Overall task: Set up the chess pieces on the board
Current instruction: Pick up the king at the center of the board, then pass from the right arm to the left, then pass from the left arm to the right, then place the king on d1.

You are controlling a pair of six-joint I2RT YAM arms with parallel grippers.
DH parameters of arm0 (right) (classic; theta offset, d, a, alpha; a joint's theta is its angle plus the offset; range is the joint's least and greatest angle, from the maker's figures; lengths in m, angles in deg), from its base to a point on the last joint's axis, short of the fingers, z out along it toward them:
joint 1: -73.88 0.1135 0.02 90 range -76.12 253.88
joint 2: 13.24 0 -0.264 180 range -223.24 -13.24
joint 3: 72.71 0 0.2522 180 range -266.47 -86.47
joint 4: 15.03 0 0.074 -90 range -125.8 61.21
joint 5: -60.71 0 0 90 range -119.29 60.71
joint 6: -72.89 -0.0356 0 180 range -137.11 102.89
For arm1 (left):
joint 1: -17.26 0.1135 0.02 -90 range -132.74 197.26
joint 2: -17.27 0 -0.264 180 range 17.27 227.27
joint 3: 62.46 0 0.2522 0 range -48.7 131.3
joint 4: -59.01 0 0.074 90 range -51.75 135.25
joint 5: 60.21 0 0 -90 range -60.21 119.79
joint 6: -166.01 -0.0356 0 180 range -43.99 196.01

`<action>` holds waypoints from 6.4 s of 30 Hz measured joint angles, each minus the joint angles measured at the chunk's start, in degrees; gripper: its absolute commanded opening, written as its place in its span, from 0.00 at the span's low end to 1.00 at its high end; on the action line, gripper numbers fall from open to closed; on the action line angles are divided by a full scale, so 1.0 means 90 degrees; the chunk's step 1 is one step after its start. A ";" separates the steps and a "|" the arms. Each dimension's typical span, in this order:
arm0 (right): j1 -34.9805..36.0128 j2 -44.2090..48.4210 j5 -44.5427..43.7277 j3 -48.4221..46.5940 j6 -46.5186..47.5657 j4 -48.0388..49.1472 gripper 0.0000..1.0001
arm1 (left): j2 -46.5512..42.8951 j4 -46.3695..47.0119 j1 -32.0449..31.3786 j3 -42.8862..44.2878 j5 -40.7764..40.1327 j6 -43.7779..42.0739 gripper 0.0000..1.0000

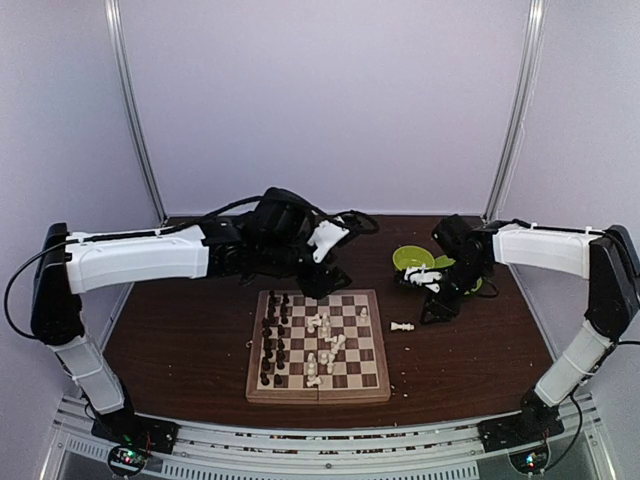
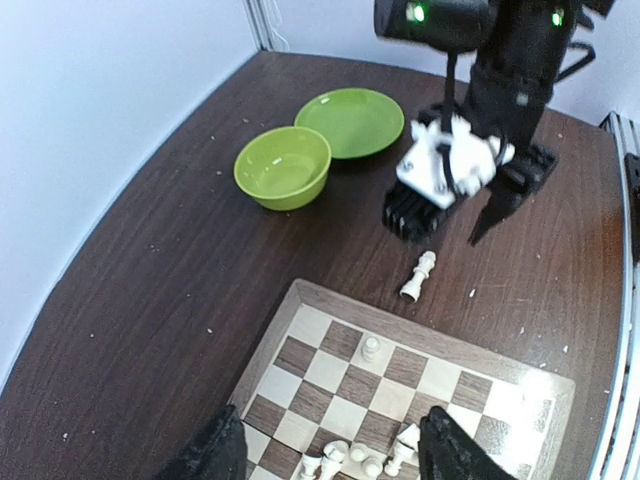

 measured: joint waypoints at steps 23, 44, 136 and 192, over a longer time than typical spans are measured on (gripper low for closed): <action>0.0976 -0.1479 -0.0916 -0.0532 0.0180 0.0165 0.34 | -0.1190 0.1217 0.0000 -0.1569 -0.0466 0.0721 0.61; 0.0940 -0.0746 -0.0491 -0.0495 -0.0036 -0.0355 0.05 | -0.1185 0.1197 -0.0316 -0.1668 -0.0182 0.0223 0.59; -0.0163 0.1729 0.4940 -0.0765 -0.4512 0.2421 0.54 | -0.0053 0.6244 -0.1149 -0.2110 -0.0750 0.0386 0.12; 0.2004 0.0160 0.0780 -0.1260 -0.0993 0.0097 0.00 | -0.2441 0.0838 0.2110 -0.0782 -0.1513 0.0605 0.81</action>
